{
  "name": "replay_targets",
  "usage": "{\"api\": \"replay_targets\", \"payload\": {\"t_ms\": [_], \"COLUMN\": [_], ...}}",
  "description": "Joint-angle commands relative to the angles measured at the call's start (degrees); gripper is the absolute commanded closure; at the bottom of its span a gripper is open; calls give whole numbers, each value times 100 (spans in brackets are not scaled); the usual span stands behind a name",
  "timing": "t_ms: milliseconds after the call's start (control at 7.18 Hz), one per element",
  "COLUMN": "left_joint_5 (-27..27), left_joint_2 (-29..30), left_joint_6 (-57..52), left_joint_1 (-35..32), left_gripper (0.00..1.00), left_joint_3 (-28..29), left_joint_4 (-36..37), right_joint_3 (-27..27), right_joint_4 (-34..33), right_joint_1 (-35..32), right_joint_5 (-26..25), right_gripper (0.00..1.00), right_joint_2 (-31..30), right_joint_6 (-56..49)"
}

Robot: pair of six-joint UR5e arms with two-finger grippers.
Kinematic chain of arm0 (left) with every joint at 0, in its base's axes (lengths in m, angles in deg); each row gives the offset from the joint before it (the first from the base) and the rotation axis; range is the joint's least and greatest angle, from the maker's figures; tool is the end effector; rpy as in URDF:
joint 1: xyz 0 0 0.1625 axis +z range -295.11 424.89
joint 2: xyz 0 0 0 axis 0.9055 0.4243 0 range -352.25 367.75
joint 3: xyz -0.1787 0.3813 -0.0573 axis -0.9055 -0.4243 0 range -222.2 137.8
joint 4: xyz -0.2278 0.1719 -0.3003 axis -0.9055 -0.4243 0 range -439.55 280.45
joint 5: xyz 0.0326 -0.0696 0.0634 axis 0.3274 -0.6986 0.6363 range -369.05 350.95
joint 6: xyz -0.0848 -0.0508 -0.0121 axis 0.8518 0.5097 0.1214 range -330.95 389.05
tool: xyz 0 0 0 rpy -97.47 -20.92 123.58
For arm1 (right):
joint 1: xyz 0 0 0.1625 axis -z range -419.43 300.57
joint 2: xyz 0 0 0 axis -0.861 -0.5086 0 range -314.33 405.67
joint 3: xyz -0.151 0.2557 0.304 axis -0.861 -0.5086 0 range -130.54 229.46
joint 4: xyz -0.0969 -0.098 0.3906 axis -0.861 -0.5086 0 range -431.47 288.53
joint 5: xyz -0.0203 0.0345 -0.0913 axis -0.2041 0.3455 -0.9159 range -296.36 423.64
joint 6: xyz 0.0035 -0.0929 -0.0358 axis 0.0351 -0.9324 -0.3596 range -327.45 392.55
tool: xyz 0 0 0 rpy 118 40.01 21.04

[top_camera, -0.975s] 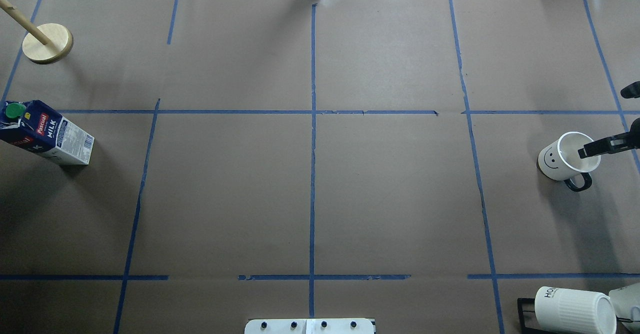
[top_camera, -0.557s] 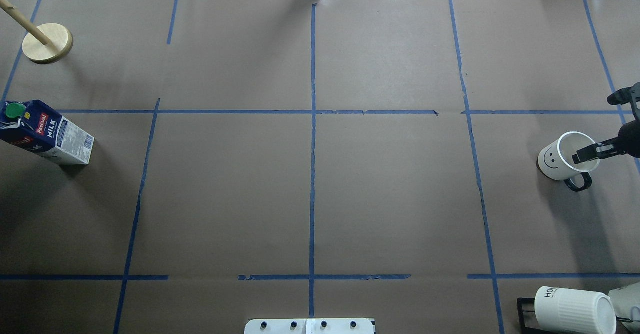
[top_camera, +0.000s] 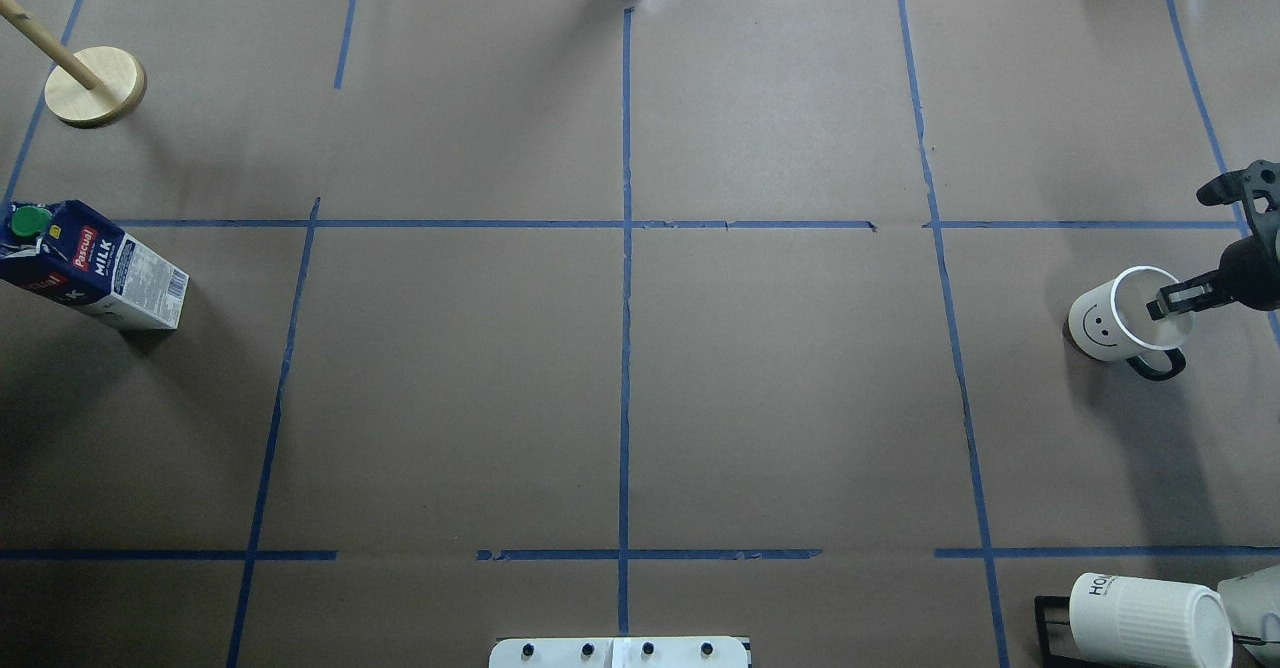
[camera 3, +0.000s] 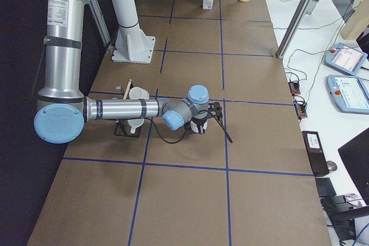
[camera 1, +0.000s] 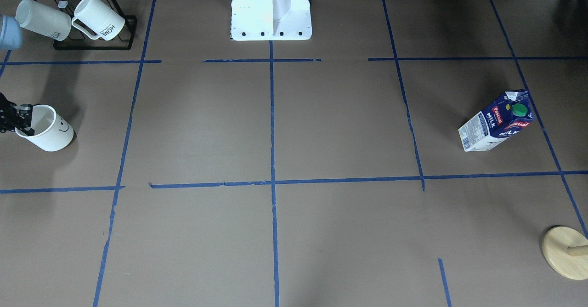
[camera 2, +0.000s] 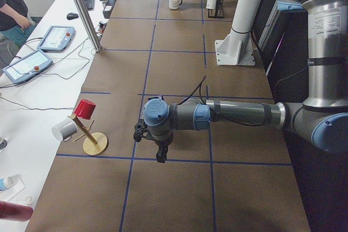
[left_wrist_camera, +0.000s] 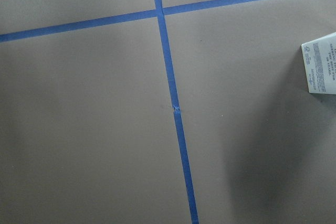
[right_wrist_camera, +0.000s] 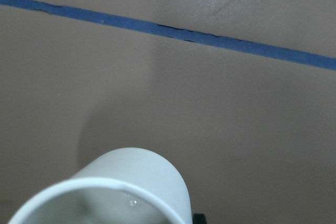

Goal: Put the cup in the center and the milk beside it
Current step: 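Lower the right gripper onto the white mug and grasp its rim, then carry the white mug with the right gripper to the table center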

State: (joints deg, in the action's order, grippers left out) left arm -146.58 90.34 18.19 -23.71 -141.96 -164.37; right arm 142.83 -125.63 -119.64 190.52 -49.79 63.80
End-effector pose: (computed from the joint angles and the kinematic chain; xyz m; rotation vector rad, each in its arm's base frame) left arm -0.0494 -0.4346 0.6401 0.0218 0.8315 0.1809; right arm -0.1741 -0.4518 0.6108 0.1722 -0.8264 -0.1655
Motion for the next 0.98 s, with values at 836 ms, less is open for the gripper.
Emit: {"api": "replay_targets", "payload": {"t_ms": [836], "left_joint_5": [-11], "left_joint_2": [3], "left_joint_6": [-4], "left_joint_1": [1], "left_gripper": [0], "left_joint_3": [-18], "left_joint_4": [0], "right_joint_3": [-273], "right_joint_4": [-3265], "right_joint_1": [1324], "right_joint_5": [-222], "right_gripper": [100], "right_joint_2": [3959], "right_joint_6": [3203]}}
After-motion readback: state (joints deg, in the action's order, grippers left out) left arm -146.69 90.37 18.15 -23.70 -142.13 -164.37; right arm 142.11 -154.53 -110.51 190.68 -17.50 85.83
